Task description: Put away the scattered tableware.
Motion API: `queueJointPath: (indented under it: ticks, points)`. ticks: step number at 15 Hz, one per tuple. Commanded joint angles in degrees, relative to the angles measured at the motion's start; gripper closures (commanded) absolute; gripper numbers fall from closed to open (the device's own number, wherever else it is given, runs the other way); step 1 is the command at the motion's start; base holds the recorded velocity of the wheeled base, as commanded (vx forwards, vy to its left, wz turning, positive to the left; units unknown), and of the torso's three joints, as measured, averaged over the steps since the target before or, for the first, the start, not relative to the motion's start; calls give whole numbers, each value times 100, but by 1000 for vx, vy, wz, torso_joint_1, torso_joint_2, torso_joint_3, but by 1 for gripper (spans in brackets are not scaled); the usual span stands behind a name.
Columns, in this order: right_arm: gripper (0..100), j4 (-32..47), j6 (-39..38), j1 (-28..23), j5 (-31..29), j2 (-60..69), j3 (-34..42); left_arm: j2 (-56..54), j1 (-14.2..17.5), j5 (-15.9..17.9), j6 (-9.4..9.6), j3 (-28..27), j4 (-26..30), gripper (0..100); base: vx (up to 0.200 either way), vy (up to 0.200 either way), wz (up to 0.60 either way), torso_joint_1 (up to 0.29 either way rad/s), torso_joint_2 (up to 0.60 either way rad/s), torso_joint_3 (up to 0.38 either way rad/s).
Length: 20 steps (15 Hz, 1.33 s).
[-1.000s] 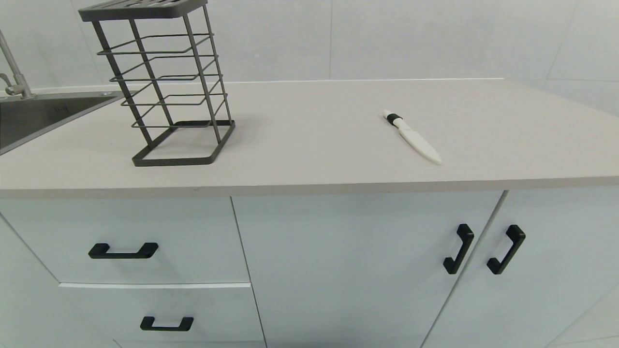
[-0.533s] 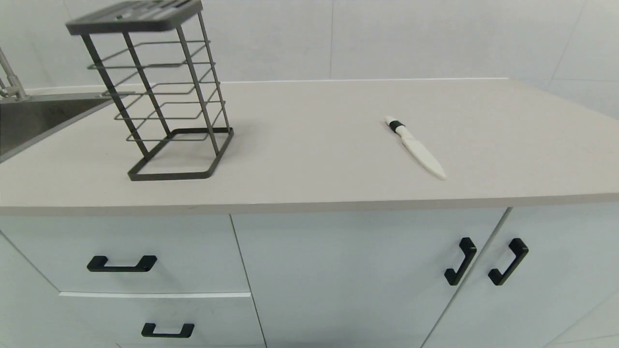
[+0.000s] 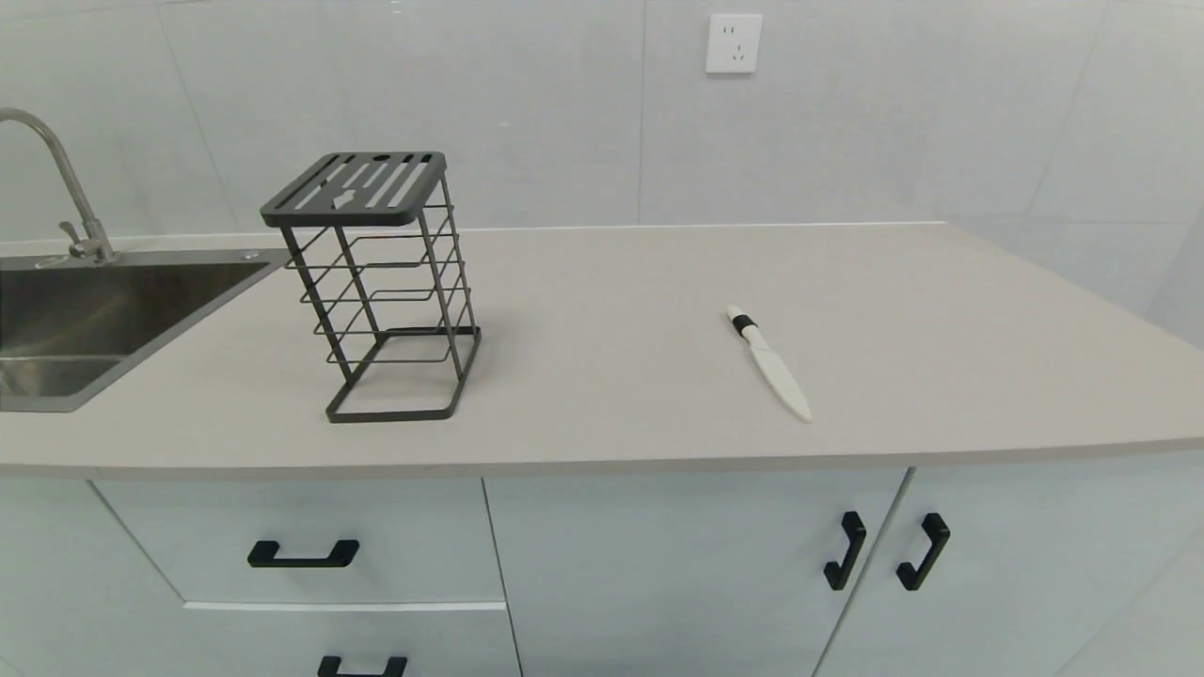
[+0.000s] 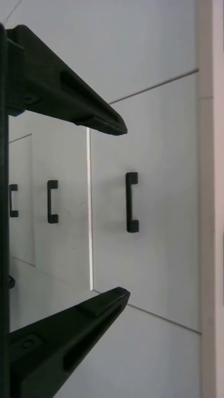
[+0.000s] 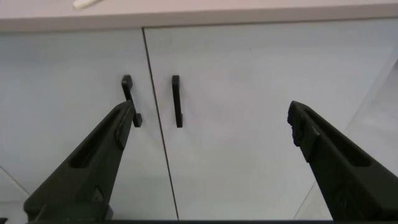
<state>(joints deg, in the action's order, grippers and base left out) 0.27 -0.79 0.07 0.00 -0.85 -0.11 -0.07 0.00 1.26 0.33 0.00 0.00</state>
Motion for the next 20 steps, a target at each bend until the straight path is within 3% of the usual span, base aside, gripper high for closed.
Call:
queueJointPath:
  ticks: [1, 14, 16, 20]
  points:
    - [0, 0, 0, 1, 0, -3, 2, 7, 0, 6, 2, 0, 0, 0, 0, 0, 0, 408, -476, -246]
    - [0, 0, 0, 1, 0, -3, 2, 7, 0, 6, 11, 0, 0, 0, 15, 0, 0, 278, -515, -262]
    - [0, 0, -9, 1, 0, -3, 2, 7, 0, 6, 2, 0, 0, 0, 200, 0, 0, 144, -320, -156]
    - [0, 0, -9, 1, 0, -3, -7, 7, 0, -11, 20, 0, 0, 0, 0, 0, 0, 45, -35, -27]
